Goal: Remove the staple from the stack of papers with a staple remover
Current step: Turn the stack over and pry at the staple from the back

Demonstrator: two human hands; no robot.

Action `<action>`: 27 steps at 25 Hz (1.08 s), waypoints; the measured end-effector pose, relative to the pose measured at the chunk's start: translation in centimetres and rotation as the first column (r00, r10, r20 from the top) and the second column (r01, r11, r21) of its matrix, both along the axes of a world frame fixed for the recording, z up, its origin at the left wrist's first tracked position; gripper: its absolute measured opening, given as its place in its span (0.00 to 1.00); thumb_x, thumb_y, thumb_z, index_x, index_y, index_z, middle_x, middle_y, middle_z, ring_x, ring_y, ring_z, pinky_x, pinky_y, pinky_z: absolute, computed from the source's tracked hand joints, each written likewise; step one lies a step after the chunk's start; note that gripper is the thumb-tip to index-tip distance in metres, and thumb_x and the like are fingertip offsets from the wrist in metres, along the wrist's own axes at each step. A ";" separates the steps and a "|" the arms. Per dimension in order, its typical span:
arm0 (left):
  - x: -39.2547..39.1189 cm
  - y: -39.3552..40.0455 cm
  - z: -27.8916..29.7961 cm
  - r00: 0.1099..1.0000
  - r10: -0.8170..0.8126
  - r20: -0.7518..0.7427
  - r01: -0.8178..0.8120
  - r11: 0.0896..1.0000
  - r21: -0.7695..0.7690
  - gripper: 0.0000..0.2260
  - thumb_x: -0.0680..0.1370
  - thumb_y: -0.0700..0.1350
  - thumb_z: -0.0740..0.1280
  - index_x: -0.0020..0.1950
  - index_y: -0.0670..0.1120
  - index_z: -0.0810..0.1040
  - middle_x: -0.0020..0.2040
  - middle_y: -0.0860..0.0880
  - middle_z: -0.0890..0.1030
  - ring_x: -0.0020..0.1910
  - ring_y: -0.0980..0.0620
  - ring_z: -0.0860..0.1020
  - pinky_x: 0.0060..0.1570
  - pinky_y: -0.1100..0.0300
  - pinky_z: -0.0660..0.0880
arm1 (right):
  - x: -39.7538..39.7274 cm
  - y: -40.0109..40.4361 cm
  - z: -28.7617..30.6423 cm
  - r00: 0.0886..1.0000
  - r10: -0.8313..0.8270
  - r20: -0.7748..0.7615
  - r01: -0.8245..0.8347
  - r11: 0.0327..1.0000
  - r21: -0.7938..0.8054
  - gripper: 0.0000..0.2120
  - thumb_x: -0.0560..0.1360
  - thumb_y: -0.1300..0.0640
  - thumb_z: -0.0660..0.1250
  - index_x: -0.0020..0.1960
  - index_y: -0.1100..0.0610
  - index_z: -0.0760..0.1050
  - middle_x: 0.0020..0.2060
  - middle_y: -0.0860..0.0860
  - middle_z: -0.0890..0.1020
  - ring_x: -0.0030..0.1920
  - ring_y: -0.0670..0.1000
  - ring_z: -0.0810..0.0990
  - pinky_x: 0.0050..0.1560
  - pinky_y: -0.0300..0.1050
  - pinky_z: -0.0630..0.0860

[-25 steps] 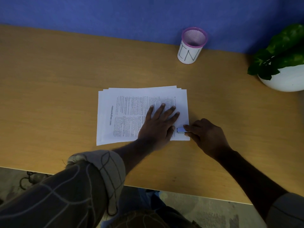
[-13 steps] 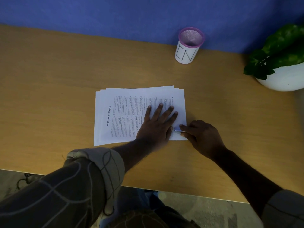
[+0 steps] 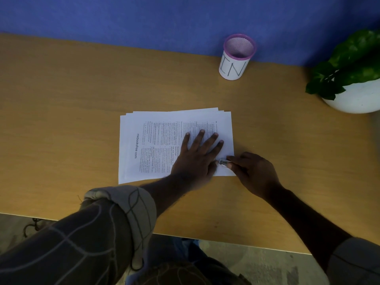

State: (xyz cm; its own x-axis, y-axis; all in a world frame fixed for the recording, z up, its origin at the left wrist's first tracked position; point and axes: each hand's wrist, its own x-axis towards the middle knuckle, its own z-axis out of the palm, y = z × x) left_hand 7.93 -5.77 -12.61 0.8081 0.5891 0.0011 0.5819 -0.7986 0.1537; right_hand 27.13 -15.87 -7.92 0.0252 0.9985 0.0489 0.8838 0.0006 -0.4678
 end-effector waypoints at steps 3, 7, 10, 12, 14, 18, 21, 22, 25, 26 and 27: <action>0.0 0.0 0.1 1.000 -0.007 0.000 0.007 1.000 0.004 0.27 0.82 0.57 0.52 0.81 0.52 0.58 0.83 0.47 0.57 0.81 0.38 0.54 0.76 0.32 0.51 | -0.2 0.1 0.1 0.997 -0.040 -0.059 0.038 0.998 -0.048 0.14 0.77 0.51 0.67 0.61 0.53 0.80 0.39 0.49 0.80 0.37 0.48 0.77 0.33 0.45 0.77; 0.0 0.1 0.2 1.000 -0.003 -0.012 0.003 1.000 -0.012 0.27 0.82 0.57 0.50 0.81 0.53 0.57 0.83 0.47 0.56 0.81 0.38 0.53 0.76 0.32 0.50 | -0.3 0.4 0.2 0.991 -0.073 -0.110 0.060 0.991 -0.119 0.14 0.78 0.52 0.66 0.63 0.51 0.79 0.39 0.46 0.78 0.37 0.47 0.76 0.36 0.41 0.74; 0.0 0.0 0.3 1.000 0.000 -0.005 0.000 1.000 -0.016 0.27 0.82 0.57 0.51 0.81 0.53 0.58 0.83 0.47 0.57 0.81 0.38 0.53 0.76 0.32 0.50 | -0.2 0.9 0.2 0.989 -0.085 -0.120 0.059 0.977 -0.203 0.14 0.79 0.50 0.64 0.63 0.49 0.78 0.44 0.48 0.83 0.41 0.47 0.78 0.41 0.43 0.76; 0.1 0.1 0.2 1.000 0.000 -0.003 0.000 1.000 -0.014 0.26 0.82 0.57 0.51 0.81 0.54 0.58 0.83 0.47 0.57 0.81 0.38 0.53 0.76 0.32 0.51 | 0.0 1.1 0.0 0.983 -0.118 -0.143 0.081 0.968 -0.239 0.14 0.79 0.50 0.63 0.63 0.48 0.78 0.49 0.48 0.84 0.43 0.46 0.77 0.42 0.41 0.73; 0.1 0.1 0.1 1.000 -0.004 -0.006 0.004 1.000 -0.012 0.26 0.82 0.56 0.51 0.81 0.54 0.58 0.83 0.47 0.57 0.81 0.38 0.53 0.76 0.31 0.51 | 0.0 1.0 -0.2 0.977 -0.147 -0.155 0.106 0.963 -0.248 0.14 0.79 0.50 0.63 0.64 0.48 0.78 0.53 0.49 0.84 0.44 0.45 0.78 0.43 0.40 0.72; 0.1 0.1 0.0 1.000 -0.002 -0.003 0.002 1.000 -0.009 0.27 0.82 0.56 0.51 0.81 0.53 0.58 0.83 0.48 0.57 0.81 0.38 0.54 0.76 0.32 0.51 | -0.2 0.7 -0.3 0.967 -0.188 -0.170 0.147 0.963 -0.225 0.15 0.79 0.49 0.63 0.64 0.48 0.78 0.53 0.49 0.84 0.47 0.48 0.79 0.47 0.45 0.77; 0.1 0.0 -0.2 1.000 0.009 0.005 -0.009 1.000 -0.003 0.27 0.82 0.55 0.51 0.81 0.51 0.58 0.82 0.48 0.58 0.81 0.39 0.54 0.76 0.32 0.52 | -0.3 0.0 -0.3 0.975 -0.152 -0.164 0.120 0.974 -0.192 0.14 0.78 0.50 0.65 0.63 0.49 0.78 0.42 0.47 0.82 0.41 0.48 0.78 0.42 0.49 0.79; 0.1 0.0 -0.2 1.000 0.011 0.006 -0.011 1.000 0.001 0.27 0.82 0.55 0.51 0.81 0.50 0.58 0.82 0.49 0.57 0.81 0.39 0.54 0.76 0.33 0.52 | -0.2 -0.2 -0.3 0.976 -0.135 -0.172 0.104 0.979 -0.178 0.14 0.78 0.50 0.66 0.63 0.49 0.79 0.40 0.46 0.80 0.39 0.47 0.78 0.40 0.48 0.78; 0.1 0.1 -0.3 1.000 0.012 0.013 -0.012 1.000 -0.001 0.27 0.82 0.54 0.51 0.81 0.50 0.58 0.82 0.48 0.57 0.81 0.39 0.54 0.76 0.33 0.51 | -0.4 -0.4 -0.3 0.972 -0.125 -0.200 0.097 0.985 -0.141 0.14 0.76 0.49 0.67 0.61 0.47 0.80 0.37 0.46 0.79 0.37 0.47 0.77 0.37 0.46 0.77; 0.1 0.1 -0.3 1.000 0.012 0.016 -0.012 1.000 -0.003 0.27 0.82 0.55 0.52 0.81 0.50 0.58 0.82 0.48 0.58 0.81 0.39 0.54 0.76 0.33 0.51 | -0.6 -0.4 -0.2 0.973 -0.132 -0.189 0.108 0.985 -0.133 0.14 0.76 0.49 0.67 0.61 0.47 0.80 0.37 0.46 0.79 0.37 0.47 0.77 0.37 0.46 0.77; 0.1 0.0 -0.2 1.000 0.012 0.017 -0.012 1.000 -0.003 0.27 0.82 0.55 0.52 0.81 0.50 0.58 0.82 0.48 0.58 0.81 0.39 0.54 0.76 0.33 0.51 | -0.8 -0.4 -0.2 0.977 -0.140 -0.161 0.121 0.985 -0.120 0.14 0.76 0.48 0.67 0.61 0.47 0.79 0.37 0.47 0.79 0.37 0.47 0.77 0.36 0.45 0.77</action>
